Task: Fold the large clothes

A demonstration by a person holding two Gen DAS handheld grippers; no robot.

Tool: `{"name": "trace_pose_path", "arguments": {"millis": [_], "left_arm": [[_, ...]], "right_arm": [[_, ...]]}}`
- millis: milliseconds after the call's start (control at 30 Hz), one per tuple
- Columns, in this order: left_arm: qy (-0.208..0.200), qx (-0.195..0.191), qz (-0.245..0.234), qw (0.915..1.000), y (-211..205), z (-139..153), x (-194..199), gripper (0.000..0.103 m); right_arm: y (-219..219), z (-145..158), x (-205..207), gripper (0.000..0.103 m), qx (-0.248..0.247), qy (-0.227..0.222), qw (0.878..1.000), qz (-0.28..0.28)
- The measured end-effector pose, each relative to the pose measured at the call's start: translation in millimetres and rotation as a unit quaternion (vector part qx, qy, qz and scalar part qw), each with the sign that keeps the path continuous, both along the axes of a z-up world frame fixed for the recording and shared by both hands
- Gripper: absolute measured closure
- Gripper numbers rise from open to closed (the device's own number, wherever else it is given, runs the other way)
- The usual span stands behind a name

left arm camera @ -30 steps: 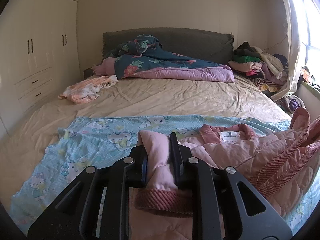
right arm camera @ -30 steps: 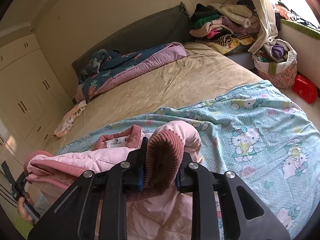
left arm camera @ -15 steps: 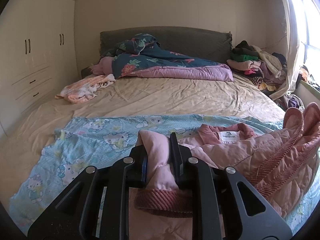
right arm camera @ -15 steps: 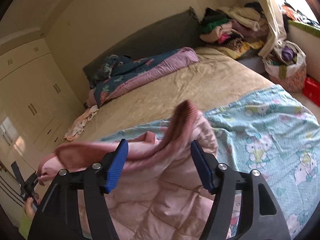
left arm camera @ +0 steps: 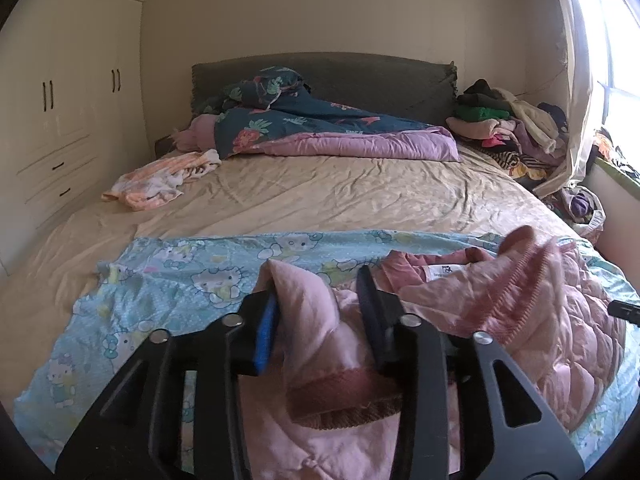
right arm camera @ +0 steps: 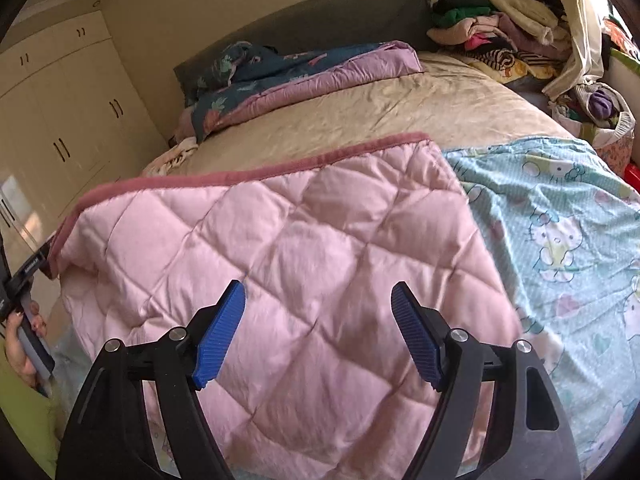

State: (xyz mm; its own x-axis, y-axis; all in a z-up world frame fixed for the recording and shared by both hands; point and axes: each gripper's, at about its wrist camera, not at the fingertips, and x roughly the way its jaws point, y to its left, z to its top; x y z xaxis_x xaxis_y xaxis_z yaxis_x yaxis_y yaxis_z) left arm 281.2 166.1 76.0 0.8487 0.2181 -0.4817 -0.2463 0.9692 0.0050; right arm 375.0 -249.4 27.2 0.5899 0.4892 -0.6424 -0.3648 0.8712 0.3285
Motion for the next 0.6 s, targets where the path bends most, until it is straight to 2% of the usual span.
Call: {"name": "trace_pose_path", "arguments": {"millis": [167,233,267,333,433,533,600], "left_arm": [[-0.003,-0.006,-0.007,1.0000,-4,6,-3,0.061],[-0.014,-0.002,-0.006,0.9999,-6,10,-7,0.025],[-0.022,0.009,0.001,0.9997,-8,13,-10,0.013],[-0.030,0.032,-0.001,0.9990,-14,20,-15,0.013],[-0.035,0.040,0.001,0.9986,-14,26,-21,0.013],[-0.022,0.037,0.010,0.9990,-5,20,-24,0.011],[0.003,0.026,0.018,0.9995,5,6,-23,0.010]], "right_arm": [[-1,6,-9,0.025,-0.001,-0.013,1.000,0.001],[-3,12,-11,0.022,-0.003,-0.022,1.000,0.000],[-5,14,-12,0.021,-0.004,-0.024,1.000,0.000],[-9,19,-15,0.019,-0.007,-0.032,0.999,-0.002],[-14,25,-19,0.016,-0.019,-0.042,0.999,-0.009],[-20,28,-23,0.011,-0.039,-0.054,0.998,-0.023],[-23,27,-23,0.008,-0.058,-0.064,0.996,-0.033]]}}
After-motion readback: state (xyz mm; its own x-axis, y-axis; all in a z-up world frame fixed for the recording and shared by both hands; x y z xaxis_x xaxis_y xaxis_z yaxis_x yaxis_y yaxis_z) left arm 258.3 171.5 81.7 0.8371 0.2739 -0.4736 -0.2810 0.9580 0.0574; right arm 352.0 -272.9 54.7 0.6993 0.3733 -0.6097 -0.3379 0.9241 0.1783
